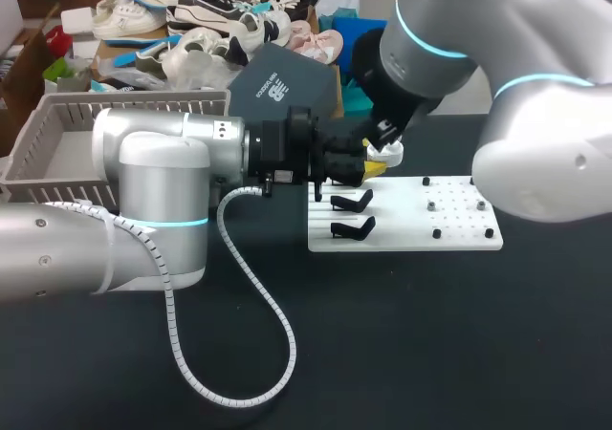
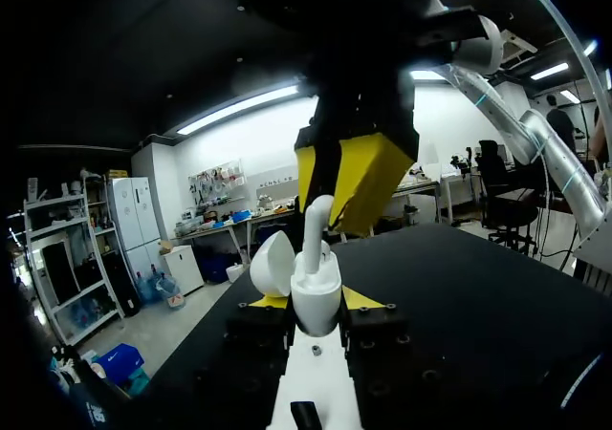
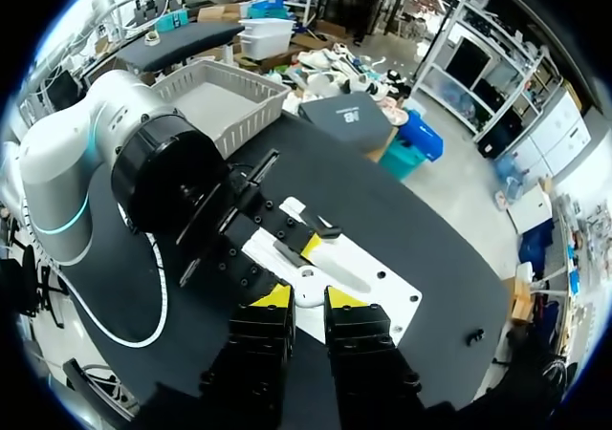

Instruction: Pick up each earbud case from the left stands, insert the matching earbuds, close the lid, and place the case in the box.

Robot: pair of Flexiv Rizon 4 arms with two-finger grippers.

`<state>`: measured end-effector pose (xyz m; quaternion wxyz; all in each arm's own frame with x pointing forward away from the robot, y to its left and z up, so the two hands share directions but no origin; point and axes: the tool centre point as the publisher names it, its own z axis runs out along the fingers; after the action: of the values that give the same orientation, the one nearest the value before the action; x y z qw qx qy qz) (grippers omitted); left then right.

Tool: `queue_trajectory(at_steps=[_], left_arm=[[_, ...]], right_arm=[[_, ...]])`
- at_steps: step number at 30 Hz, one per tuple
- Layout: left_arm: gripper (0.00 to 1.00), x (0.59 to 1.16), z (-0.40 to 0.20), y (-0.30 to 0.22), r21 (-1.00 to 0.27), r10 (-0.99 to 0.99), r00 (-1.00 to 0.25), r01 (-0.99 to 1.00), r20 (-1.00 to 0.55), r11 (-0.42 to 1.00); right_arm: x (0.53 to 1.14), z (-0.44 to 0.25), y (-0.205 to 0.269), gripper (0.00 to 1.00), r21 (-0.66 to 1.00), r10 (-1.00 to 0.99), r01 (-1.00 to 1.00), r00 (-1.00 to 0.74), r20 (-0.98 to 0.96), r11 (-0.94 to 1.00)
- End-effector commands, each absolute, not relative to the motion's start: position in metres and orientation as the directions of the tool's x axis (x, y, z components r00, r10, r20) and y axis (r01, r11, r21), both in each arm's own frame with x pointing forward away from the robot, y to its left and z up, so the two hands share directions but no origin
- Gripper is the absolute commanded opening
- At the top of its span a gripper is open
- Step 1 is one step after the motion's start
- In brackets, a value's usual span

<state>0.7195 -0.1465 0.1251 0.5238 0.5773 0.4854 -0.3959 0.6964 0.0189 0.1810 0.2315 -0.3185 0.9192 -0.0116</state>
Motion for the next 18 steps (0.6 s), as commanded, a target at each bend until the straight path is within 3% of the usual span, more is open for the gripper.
queue_trajectory(at_steps=[1, 18], left_arm=[[0.0, 0.7191, 0.1247, -0.1464, 0.222, 0.144, 0.216, 0.975, -0.966, 0.023], [0.0, 0.7191, 0.1247, -0.1464, 0.222, 0.144, 0.216, 0.975, -0.966, 0.023]], right_arm=[[0.6943, 0.182, 0.0168, 0.0, -0.183, -0.615, -0.599, -0.678, -0.403, 0.78], [0.6981, 0.1776, 0.0191, 0.0, -0.19, -0.634, -0.613, -0.675, -0.378, 0.767]])
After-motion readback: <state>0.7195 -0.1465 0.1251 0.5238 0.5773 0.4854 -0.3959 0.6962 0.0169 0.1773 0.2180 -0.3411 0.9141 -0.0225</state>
